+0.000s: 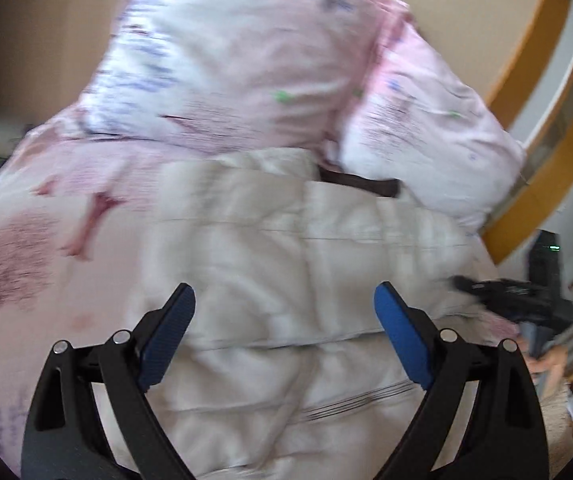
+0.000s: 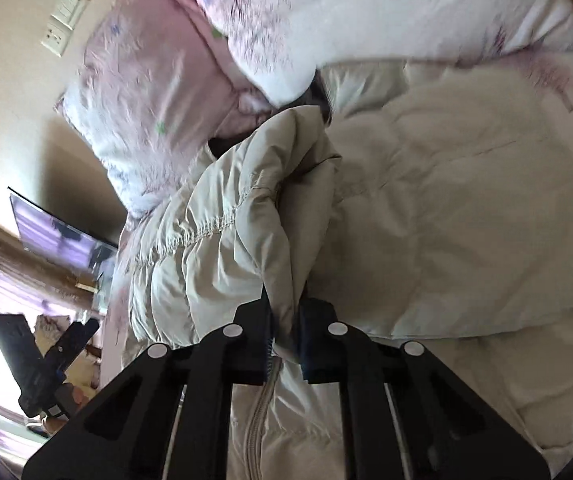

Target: Fold large clothes

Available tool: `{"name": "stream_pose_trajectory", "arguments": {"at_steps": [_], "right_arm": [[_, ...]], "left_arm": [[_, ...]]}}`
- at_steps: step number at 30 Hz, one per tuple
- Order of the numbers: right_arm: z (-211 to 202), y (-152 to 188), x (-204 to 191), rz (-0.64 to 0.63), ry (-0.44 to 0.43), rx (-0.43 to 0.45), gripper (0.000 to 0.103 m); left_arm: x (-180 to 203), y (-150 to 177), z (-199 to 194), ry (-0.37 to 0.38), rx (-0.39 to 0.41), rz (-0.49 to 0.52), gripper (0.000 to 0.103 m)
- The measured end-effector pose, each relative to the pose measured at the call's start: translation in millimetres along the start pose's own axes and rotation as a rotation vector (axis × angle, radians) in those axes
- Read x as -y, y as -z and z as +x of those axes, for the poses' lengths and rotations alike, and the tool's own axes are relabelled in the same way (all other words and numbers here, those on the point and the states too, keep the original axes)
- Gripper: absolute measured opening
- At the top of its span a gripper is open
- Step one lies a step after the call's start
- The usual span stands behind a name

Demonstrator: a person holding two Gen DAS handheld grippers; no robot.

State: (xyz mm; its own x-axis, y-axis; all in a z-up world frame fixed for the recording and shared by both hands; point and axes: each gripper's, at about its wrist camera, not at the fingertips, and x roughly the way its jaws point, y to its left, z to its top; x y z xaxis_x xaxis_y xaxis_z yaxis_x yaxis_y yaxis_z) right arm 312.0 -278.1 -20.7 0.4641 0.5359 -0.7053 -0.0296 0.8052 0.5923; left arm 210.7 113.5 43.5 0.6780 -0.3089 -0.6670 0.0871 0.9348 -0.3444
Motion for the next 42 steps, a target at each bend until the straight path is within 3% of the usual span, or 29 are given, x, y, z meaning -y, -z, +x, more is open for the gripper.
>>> {"name": "stream_pose_trajectory", "arguments": {"at_steps": [8,13,17,21,24,26,30,35,39,42], "right_arm": [[20,6,19,0.081,0.063,-0.049,0.01],[15,2,18,0.051,0.094,-0.03,0.01],[16,1,15,0.029,0.116,-0.015,0.011],[34,0,31,0.064,0.141,-0.092,0.019],[26,0,33,0.073,0.116,-0.101,0.034],[7,4,33,0.063,0.094,-0.073,0.058],[-41,17,39,0.034,0.064,-0.001,0.075],[-103,42,72,0.059,0.077,0.047,0.099],[-149,67,111,0.128,0.14,0.084,0.102],[-166,86,138,0.185,0.154,0.083,0.102]], "left_arm": [[-57,24,-21,-0.126,-0.022,-0.053,0.093],[-80,36,-32,-0.202,-0.012,-0.06,0.099],[-93,46,-31,-0.214,-0.036,-0.095,0.099],[-106,56,-28,-0.206,-0.063,-0.142,0.1],[-108,64,-34,-0.185,-0.036,-0.141,0.1],[-106,69,-41,-0.172,-0.014,-0.121,0.1],[-107,76,-45,-0.127,-0.084,-0.099,0.1],[-106,92,-53,-0.153,-0.151,-0.078,0.101],[-107,105,-68,-0.093,-0.11,-0.069,0.101],[-108,117,-78,-0.097,-0.069,-0.049,0.101]]}}
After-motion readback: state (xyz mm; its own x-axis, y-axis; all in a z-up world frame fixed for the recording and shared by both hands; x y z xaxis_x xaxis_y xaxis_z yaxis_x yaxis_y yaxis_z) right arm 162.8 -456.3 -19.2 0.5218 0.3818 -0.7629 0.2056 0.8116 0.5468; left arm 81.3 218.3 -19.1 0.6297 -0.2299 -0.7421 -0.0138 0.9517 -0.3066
